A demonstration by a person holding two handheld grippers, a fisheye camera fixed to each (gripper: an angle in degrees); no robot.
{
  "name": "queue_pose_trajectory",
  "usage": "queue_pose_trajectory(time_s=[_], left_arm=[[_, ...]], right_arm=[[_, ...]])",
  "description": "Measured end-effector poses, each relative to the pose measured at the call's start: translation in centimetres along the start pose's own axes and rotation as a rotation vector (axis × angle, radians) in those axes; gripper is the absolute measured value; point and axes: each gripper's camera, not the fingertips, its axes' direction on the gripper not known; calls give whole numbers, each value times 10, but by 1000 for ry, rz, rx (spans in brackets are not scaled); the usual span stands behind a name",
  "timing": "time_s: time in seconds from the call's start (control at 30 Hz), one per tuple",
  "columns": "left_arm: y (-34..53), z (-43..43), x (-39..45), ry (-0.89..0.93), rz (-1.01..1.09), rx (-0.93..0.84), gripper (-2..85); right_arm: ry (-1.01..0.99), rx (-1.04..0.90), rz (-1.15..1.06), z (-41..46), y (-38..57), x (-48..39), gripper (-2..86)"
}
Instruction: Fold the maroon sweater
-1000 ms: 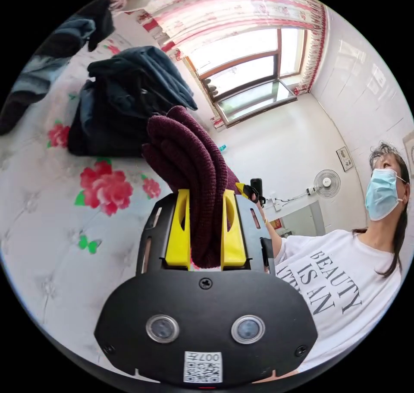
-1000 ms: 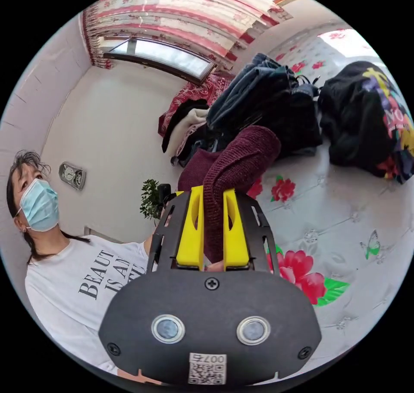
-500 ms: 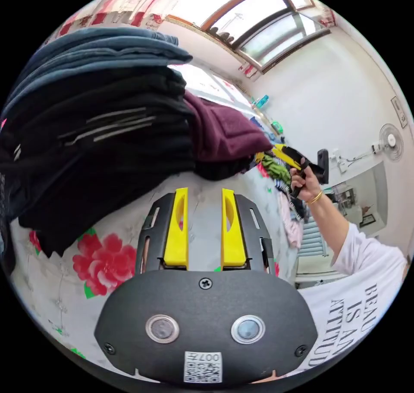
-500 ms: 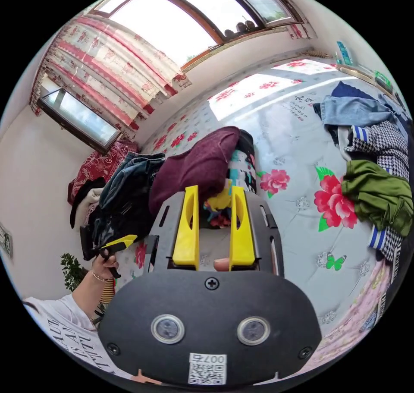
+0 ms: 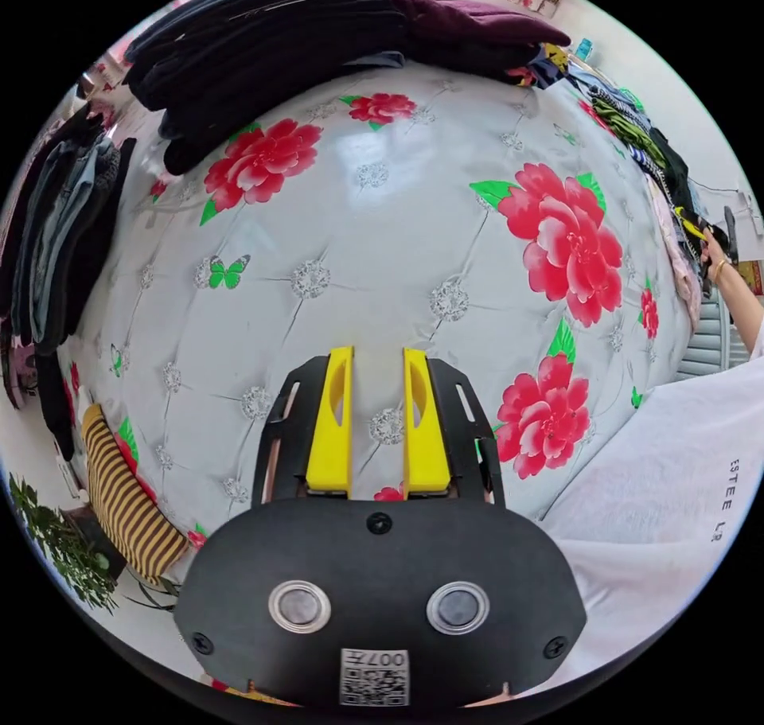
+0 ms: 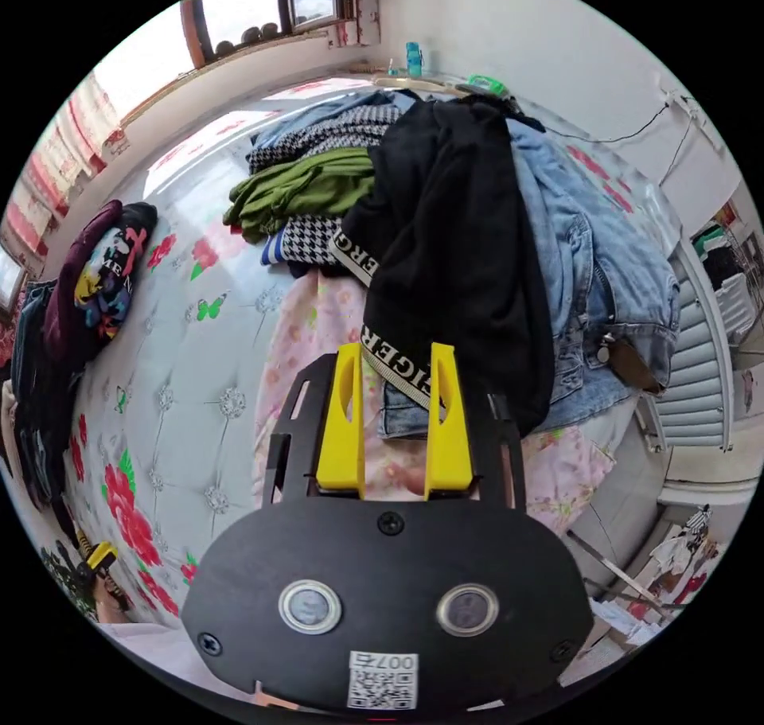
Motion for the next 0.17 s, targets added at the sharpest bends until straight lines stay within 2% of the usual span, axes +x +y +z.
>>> queue_pose_trajectory(time_s=[0.1, 0.17], left_arm=[[-5, 0, -14, 52, -4, 9, 92], [-10, -1, -21, 49, 6, 10, 92]], right_arm=[[-30, 22, 115, -4, 2, 17, 53], [-137, 43, 157, -20, 3, 28, 32]])
